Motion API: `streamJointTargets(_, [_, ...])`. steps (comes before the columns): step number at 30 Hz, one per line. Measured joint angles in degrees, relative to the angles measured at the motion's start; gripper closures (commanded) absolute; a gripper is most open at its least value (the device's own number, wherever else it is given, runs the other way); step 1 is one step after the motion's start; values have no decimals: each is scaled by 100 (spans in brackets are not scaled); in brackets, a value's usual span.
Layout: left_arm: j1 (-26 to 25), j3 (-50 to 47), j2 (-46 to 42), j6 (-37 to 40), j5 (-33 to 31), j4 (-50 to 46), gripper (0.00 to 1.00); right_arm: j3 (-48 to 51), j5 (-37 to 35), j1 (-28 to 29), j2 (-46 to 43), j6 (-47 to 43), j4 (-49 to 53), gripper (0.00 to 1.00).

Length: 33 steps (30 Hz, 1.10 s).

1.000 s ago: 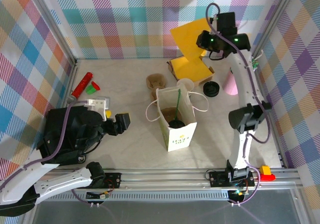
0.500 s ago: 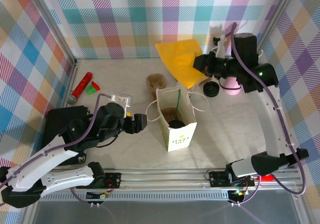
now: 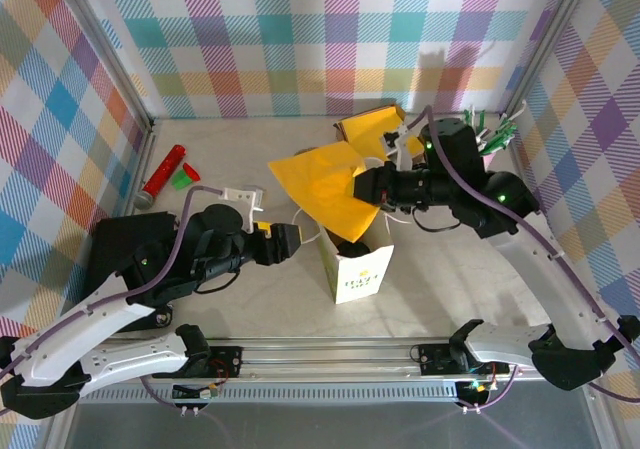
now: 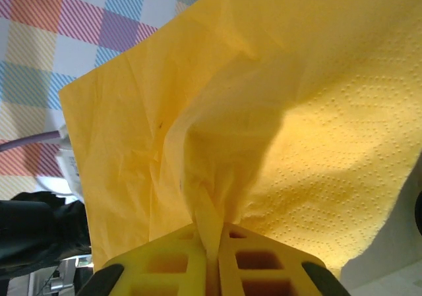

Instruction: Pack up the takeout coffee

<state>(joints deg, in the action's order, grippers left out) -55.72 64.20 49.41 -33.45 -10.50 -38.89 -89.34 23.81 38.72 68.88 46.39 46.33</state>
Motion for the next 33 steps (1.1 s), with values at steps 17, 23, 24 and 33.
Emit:
streamJointTargets(17, [0, -114, -129, -22, -2, 7, 25, 542, -2229, 809, 236, 66, 341, 92])
streamJointTargets(23, [0, -127, -131, -20, -20, 11, 25, 507, -3064, 1110, 785, -90, 831, 92])
streamJointTargets(24, [0, -146, -142, -22, -28, 11, 25, 470, -3204, 1172, 909, -114, 944, 93])
streamJointTargets(33, [0, -302, -273, -20, -98, -7, 24, -9, -4317, 1672, 1561, -254, 1825, 93])
